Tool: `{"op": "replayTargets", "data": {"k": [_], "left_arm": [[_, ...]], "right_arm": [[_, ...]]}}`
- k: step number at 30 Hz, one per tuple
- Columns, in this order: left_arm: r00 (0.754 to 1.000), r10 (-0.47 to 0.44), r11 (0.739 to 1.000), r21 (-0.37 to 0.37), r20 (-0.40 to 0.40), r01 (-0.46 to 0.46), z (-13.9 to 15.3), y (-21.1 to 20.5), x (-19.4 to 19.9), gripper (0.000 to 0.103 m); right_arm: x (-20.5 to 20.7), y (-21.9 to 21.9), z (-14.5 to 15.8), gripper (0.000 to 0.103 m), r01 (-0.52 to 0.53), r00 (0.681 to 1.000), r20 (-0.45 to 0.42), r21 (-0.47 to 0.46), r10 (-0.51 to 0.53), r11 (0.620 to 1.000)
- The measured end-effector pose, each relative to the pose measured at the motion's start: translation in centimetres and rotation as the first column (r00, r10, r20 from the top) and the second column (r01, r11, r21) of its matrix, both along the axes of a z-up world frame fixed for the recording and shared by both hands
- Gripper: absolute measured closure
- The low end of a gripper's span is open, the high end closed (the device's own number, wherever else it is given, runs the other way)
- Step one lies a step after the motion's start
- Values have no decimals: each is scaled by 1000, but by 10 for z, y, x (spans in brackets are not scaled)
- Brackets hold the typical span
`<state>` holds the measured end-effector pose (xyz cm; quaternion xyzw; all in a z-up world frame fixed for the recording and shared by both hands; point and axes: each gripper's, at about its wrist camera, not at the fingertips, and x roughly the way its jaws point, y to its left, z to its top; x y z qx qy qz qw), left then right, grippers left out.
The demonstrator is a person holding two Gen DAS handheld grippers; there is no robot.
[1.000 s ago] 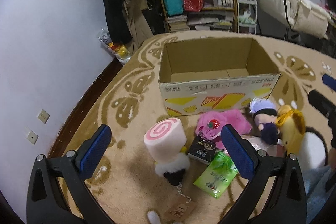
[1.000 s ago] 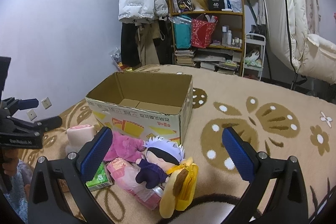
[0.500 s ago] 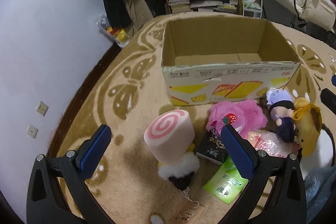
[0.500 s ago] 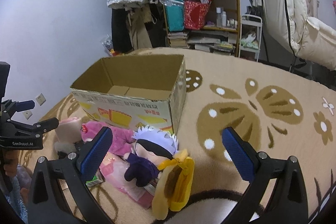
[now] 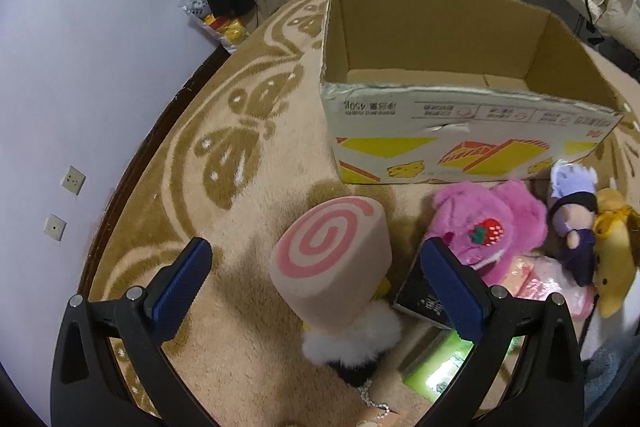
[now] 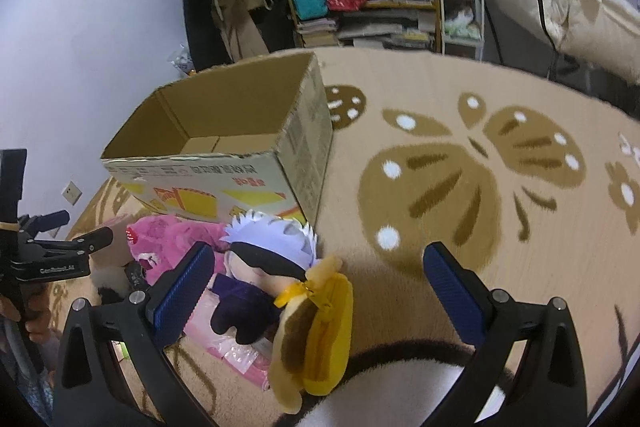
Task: Organize soft objects
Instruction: 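Reach the left tool to the pink swirl cake plush while the right tool reaches the yellow pouch, then close the left tool on the swirl cake while the right tool grips the yellow pouch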
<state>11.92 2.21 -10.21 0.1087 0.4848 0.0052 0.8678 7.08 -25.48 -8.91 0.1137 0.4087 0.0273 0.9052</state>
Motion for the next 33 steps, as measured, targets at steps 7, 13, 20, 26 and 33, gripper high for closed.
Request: {"op": "replayTargets", "data": {"k": [7, 13, 20, 26, 33], "left_arm": [[1000, 2, 1000, 28, -24, -1, -14, 1, 10, 0], [998, 29, 999, -15, -51, -29, -21, 7, 19, 0], [994, 59, 996, -63, -93, -65, -31, 14, 27, 0], [991, 65, 993, -88, -115, -75, -39, 17, 30, 14], [992, -4, 997, -81, -129, -7, -41, 7, 26, 45]], "right_arm": [[6, -14, -17, 0, 31, 996, -82, 71, -25, 997], [9, -18, -27, 12, 36, 990, -138, 110, -21, 993], [11, -12, -33, 41, 1, 984, -177, 110, 18, 994], [13, -10, -39, 62, -25, 979, -195, 162, 57, 986], [11, -7, -35, 70, -32, 984, -168, 141, 56, 990]]}}
